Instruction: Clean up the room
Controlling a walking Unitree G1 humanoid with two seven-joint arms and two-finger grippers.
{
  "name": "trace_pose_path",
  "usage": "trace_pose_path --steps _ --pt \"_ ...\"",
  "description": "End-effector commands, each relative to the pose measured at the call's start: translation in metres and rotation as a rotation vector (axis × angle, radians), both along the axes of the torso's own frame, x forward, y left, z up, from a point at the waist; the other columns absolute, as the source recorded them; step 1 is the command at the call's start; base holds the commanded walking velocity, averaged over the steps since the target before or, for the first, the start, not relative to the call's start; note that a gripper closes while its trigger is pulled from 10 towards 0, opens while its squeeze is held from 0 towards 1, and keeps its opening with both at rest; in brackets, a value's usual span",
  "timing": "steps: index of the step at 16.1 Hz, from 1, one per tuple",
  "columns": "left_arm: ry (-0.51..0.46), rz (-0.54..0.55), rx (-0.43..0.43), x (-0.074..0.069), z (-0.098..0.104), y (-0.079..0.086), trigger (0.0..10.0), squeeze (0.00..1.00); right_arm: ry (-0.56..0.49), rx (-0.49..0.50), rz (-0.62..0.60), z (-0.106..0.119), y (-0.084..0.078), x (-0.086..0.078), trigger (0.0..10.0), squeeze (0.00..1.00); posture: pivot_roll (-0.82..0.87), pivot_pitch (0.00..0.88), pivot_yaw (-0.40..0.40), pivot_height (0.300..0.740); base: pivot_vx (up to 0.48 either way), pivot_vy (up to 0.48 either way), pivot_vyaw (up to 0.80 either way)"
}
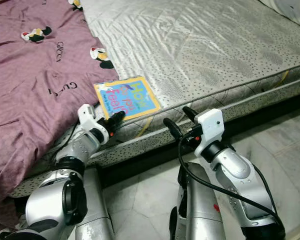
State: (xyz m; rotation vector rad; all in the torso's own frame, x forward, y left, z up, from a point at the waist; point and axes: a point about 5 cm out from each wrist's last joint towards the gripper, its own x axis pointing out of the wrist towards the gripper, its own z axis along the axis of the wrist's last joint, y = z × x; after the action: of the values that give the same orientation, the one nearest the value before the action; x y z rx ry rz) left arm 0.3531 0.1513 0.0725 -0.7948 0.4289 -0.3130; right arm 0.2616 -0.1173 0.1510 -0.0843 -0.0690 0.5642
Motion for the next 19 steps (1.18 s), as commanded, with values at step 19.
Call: trace_pose_path --steps 19 --pt "-0.938 0.304 0.586 -0.040 0.112 -0.006 0.0 0.00 0.018 0.249 -0.233 -0.004 0.010 0.031 10.0 0.00 0.02 0.002 -0.006 0.479 0.000 0.000 -0.04"
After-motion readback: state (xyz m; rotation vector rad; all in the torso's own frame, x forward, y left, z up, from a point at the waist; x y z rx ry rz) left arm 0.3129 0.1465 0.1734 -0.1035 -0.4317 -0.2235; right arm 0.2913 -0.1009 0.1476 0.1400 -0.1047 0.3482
